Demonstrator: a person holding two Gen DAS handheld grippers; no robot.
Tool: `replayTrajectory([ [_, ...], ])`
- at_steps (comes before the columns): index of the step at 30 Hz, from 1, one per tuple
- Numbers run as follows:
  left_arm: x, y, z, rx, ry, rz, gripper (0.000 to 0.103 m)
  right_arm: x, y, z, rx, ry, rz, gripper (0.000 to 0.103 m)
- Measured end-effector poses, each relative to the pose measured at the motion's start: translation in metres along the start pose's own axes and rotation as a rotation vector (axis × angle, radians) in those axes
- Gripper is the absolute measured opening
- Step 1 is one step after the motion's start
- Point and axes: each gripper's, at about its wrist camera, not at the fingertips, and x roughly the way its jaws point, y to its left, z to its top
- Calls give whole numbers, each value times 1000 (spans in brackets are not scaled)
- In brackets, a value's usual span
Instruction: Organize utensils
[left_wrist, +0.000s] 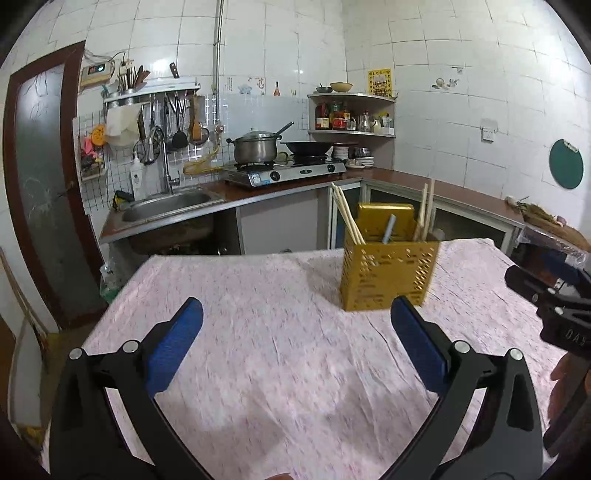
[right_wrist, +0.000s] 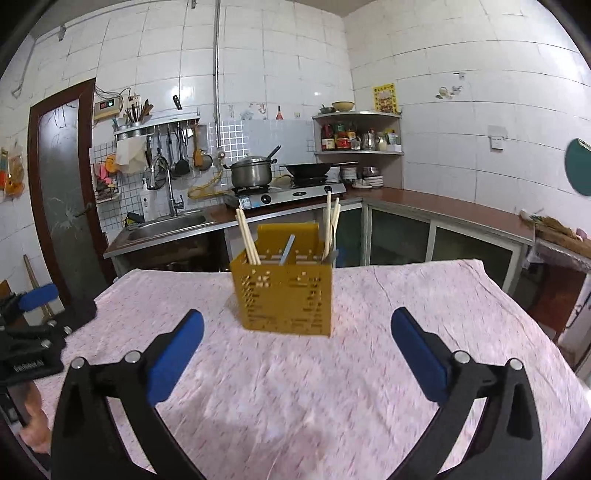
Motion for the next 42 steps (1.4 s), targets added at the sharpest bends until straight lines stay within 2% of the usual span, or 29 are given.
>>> replayTrajectory([
  [5,-26,-11,-31,39,-8,5,98,-33,4,-25,24,-24,-28,99],
  [12,-52,-15,-65,23,-32,-15,98,-68,9,-45,-18,-62,-100,99],
  [20,-74,-17,-72,-1,-75,-72,98,-91,15,-52,-30,-85,-103,99],
  [25,-81,-13,-72,-23,-108,-66,98,-97,14,-54,-39,-96,-117,99],
  [35,-82,-12,-73,-39,-101,-75,98,-98,9,-57,-31,-93,-123,99],
  [42,-82,-19,-74,-14,-96,-65,98,-98,5,-60,-29,-90,-115,99],
])
